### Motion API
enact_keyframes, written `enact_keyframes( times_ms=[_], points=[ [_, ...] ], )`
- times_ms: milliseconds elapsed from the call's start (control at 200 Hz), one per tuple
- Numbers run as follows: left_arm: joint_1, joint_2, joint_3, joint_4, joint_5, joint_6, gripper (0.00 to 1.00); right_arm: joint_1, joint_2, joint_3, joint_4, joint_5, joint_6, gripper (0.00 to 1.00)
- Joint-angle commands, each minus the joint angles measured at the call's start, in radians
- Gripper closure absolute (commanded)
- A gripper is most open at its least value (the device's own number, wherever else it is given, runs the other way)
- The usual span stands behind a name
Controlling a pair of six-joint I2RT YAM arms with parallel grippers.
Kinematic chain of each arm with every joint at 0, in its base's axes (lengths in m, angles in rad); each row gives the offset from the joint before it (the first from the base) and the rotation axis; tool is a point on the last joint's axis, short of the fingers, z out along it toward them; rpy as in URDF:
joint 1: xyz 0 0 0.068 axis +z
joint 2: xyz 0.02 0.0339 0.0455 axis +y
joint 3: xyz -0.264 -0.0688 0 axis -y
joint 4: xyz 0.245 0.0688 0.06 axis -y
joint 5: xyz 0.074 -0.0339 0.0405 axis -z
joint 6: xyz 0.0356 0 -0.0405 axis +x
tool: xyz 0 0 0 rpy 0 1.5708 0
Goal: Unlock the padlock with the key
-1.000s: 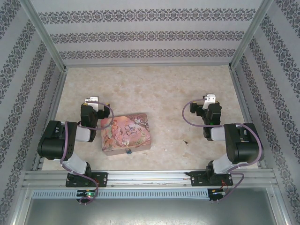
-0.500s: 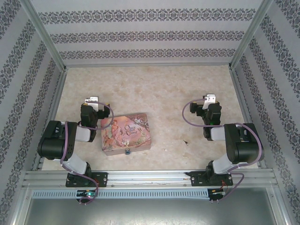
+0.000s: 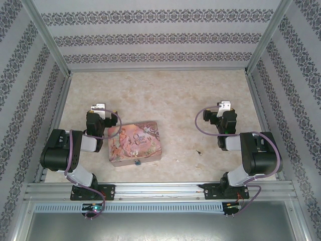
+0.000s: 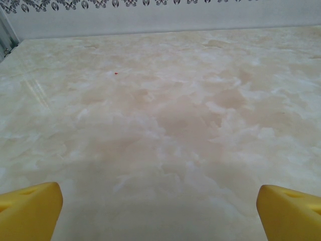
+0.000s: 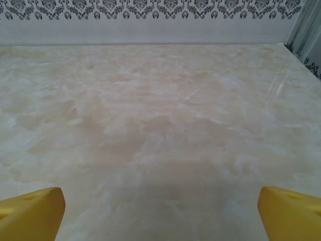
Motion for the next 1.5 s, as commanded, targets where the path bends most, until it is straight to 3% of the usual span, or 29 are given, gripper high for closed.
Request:
enact_keyframes(
  times_ms=[0,175,440,655,829,964,1144,1494],
  points=[
    [0.011,-0.064,-0.038,0.032,-0.012,-0.015,0.01,0.008,-0.032,0.018,-0.022,0.006,0.007,0.02],
    [0.011,-0.248,-0.042,-0.117,-0.075,-0.039,0.01,0.010,-0.115,0.020,-0.099,0.046,0.018,0.02],
    [0.012,-0.514,0.102,-0.591,-0.210,-0.160,0.01,0.008,-0.329,0.079,-0.456,0.076,0.130,0.02],
    [0.011,-0.701,0.214,-1.002,-0.012,-0.330,0.01,0.014,-0.501,0.123,-0.681,-0.156,0.338,0.02],
    [0.011,-0.779,0.276,-1.262,0.140,-0.487,0.01,0.051,-0.535,0.169,-0.829,-0.297,0.498,0.02],
    [0.012,-0.770,0.343,-1.452,0.208,-0.544,0.01,0.148,-0.506,0.225,-0.911,-0.402,0.559,0.02],
    [0.012,-0.767,0.369,-1.574,0.260,-0.564,0.01,0.354,-0.417,0.317,-0.966,-0.399,0.563,0.02],
    [0.011,-0.779,0.244,-1.574,0.355,-0.679,0.01,0.628,-0.114,0.551,-1.095,-0.460,0.507,0.02]
  ],
)
